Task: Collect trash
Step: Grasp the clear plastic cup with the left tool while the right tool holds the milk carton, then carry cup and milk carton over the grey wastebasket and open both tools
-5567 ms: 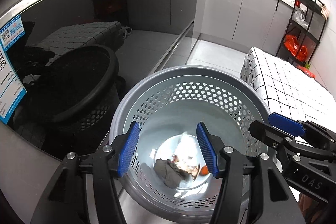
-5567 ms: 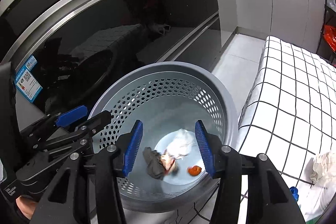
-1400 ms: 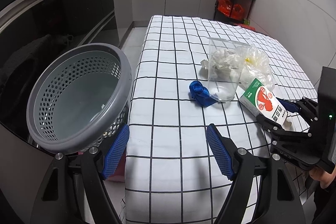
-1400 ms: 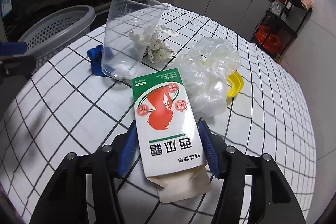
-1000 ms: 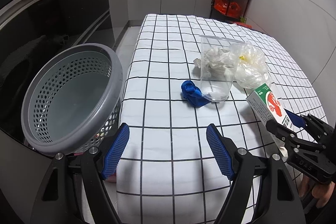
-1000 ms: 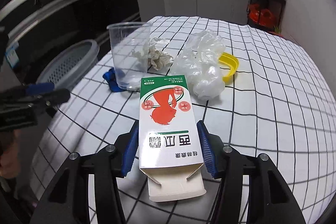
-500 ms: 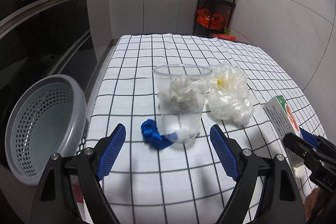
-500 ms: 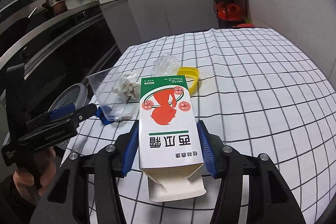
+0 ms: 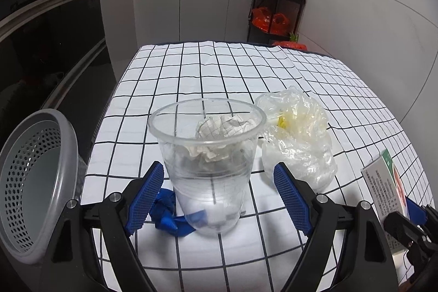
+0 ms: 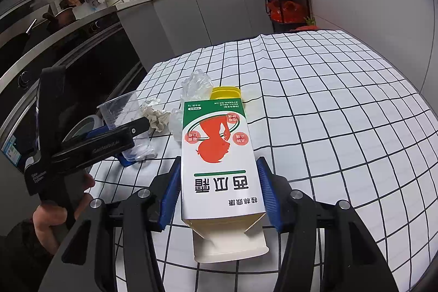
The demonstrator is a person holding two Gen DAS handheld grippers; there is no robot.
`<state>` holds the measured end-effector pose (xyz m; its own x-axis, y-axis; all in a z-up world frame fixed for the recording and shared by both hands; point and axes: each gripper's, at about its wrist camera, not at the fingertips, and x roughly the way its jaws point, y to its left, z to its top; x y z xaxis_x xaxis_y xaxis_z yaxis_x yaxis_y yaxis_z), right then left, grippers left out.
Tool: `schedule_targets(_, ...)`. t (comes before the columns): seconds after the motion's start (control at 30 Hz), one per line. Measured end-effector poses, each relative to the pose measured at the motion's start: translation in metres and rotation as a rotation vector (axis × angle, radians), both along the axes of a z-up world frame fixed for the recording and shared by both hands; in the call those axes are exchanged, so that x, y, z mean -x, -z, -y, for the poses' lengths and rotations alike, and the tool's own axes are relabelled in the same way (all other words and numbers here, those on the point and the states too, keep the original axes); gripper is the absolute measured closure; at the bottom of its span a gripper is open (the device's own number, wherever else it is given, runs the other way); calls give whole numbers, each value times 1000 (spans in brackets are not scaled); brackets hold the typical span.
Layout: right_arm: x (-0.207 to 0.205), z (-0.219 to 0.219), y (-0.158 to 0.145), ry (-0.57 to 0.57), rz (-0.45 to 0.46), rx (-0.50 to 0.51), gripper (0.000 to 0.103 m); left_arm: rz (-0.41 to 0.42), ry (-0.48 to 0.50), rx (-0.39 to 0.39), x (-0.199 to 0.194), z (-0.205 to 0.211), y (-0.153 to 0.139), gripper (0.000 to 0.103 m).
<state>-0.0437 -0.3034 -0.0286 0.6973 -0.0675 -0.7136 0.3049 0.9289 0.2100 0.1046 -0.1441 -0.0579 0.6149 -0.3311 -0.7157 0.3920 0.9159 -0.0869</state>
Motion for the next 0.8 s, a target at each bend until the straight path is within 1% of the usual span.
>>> schedule_targets(0.03,-1,0,1,0,-2,0,51,-2,0,1,-2,0,1,30)
schedule_targets(0.1,-3,-1,2,-1,-6,1,51,-14,7,0,-4,1,2,48)
schedule_targets(0.3,-6,-7,2,-7,-9,0,51,-10,11,14,0,-7,-2,50)
schedule_targets(0.5,-12,-17,-4,-34,1,6,51,28,-1,20,13,-31,-21,50)
schedule_targets(0.63,-21,-32,-12,-73,17,4,51,63,-33,4,23,-58,-34,50)
schedule_targets(0.8,-43,-62,-22,-156,47,-4,51,93,-91,-13,29,-98,-47,50)
